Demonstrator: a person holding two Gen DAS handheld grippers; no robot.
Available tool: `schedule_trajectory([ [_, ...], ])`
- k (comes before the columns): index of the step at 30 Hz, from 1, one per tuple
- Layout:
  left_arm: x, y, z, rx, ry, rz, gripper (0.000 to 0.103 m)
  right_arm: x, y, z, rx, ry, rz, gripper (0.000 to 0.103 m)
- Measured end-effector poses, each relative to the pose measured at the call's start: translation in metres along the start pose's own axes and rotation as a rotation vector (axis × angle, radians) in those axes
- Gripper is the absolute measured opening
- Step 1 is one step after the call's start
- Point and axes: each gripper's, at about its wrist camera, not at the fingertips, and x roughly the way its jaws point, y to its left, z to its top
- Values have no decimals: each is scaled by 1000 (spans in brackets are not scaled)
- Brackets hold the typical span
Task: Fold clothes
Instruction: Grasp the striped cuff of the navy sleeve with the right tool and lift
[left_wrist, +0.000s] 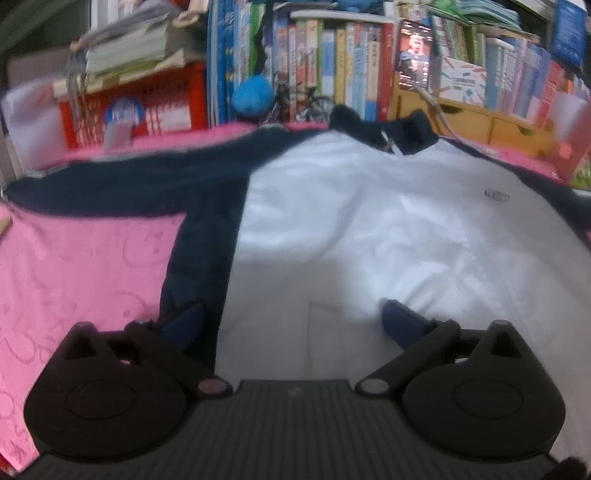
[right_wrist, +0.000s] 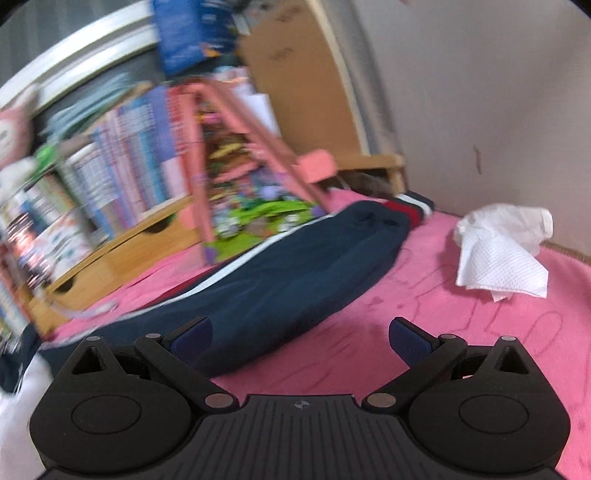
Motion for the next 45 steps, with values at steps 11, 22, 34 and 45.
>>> schedule_trajectory([
  [11,3,2,0,-2,-23,-9,103,92,-28,51,163,12,-123,103],
  [22,4,2,-1,-3,-27,-9,103,128,-7,61,-9,29,-251,73],
  [34,4,3,-1,-3,-31,-11,103,75,-11,76,73,-40,-135,16],
  [45,3,3,-1,-10,-40,-18,103,-33,120,62,-135,-141,280,11],
])
